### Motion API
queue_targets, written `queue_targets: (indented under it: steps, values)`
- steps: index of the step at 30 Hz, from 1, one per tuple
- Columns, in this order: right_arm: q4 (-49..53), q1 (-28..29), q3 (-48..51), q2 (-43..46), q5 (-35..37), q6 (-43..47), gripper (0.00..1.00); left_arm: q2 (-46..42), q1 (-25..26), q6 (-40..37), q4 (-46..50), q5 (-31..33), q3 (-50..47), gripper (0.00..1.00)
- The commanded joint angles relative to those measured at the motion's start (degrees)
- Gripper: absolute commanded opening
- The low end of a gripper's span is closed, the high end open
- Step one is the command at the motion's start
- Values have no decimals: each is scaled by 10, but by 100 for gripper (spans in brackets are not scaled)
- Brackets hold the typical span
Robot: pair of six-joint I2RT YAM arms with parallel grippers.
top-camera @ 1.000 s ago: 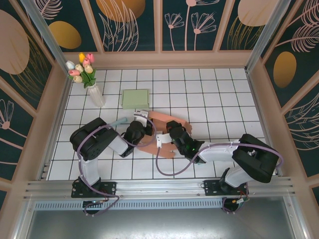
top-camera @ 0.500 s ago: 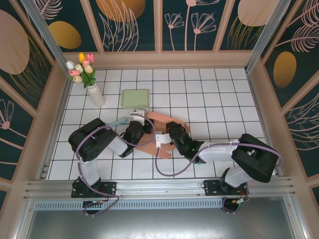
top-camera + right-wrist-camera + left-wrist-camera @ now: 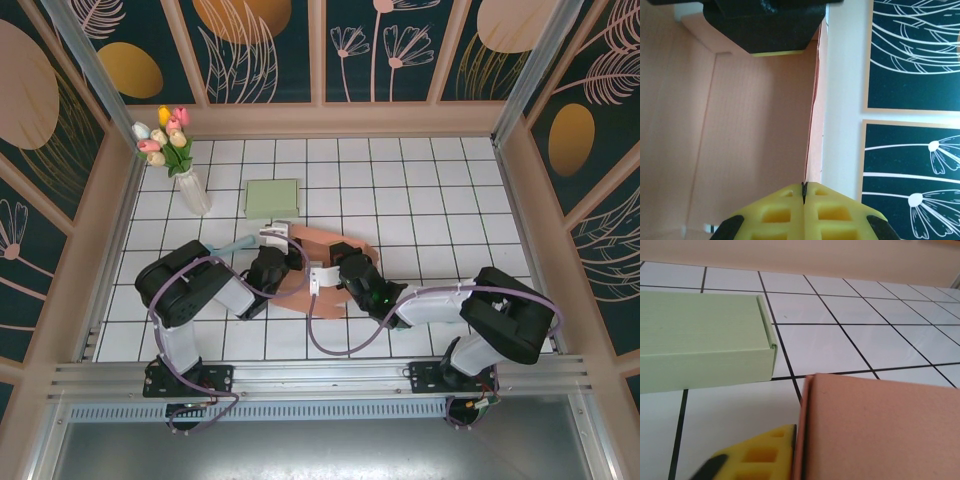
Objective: Fold the paper box
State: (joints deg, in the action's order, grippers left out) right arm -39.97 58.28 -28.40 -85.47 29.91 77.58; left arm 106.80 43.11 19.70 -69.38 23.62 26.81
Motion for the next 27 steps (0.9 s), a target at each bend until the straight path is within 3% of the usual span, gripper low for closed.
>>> queue_targets:
  steps: [1, 3, 6, 14, 19, 23, 25, 27]
  values:
    - [34, 3, 13, -13, -10, -16, 0, 18, -13, 1, -31, 14, -4, 41]
    - [34, 4, 12, -13, -10, -19, 0, 24, -13, -4, -37, -15, -6, 50]
    - [35, 3, 12, -11, -9, -21, 0, 45, -13, -2, -49, -35, -10, 54]
    - [38, 2, 14, -2, -8, -24, 0, 86, -14, -6, -87, -36, -25, 53]
    - [40, 0, 15, 0, -10, -25, 0, 80, -14, -14, -72, -19, -17, 18]
    - [39, 0, 14, 4, -8, -29, 0, 69, -13, 1, -53, 29, -17, 8]
    - [40, 0, 13, 8, -9, -33, 0, 67, -14, 4, -62, 39, -25, 12]
    - [42, 0, 11, 13, -12, -36, 0, 63, -14, 0, -75, 14, -34, 30]
